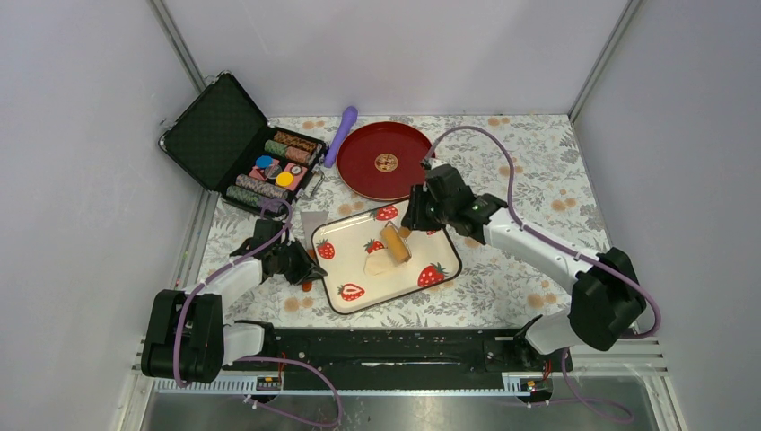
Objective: Roll out the dumpling wrappers from the dough
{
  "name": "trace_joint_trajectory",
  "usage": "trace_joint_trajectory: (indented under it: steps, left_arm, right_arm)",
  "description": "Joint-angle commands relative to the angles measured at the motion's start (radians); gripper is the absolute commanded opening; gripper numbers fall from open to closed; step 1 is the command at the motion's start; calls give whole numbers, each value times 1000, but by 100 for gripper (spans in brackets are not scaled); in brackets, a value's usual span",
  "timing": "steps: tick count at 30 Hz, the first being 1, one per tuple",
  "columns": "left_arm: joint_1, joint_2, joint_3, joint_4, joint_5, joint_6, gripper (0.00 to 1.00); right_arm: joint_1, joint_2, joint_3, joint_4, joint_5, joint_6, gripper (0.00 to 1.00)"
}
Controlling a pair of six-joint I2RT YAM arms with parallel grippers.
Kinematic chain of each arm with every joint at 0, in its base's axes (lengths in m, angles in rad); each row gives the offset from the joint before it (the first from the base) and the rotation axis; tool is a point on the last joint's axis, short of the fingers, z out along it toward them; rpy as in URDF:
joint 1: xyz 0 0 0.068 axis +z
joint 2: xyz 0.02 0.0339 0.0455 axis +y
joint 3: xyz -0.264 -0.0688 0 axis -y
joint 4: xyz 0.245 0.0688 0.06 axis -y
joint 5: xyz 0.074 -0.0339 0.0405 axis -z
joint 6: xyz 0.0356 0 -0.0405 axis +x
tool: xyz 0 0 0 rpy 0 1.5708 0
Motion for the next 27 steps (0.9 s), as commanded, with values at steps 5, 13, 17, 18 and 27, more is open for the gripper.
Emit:
trace_joint_trajectory:
  steps: [5, 13, 17, 18, 27]
  left_arm:
    - [14, -1, -11, -27, -62, -1, 0]
    - [13, 0, -12, -26, -60, 0, 0]
    - [13, -2, -12, -26, -62, -2, 0]
    - [14, -1, -11, -25, -62, -2, 0]
    - [14, 1, -20, -1, -51, -26, 0]
  right_arm:
    - [43, -28, -97, 197, 172, 116, 0]
    - [107, 13, -86, 167, 210, 115, 0]
    - [107, -4, -125, 89, 324, 101, 0]
    - [107, -13, -136, 72, 355, 96, 0]
    - [59, -28, -194, -23, 417, 104, 0]
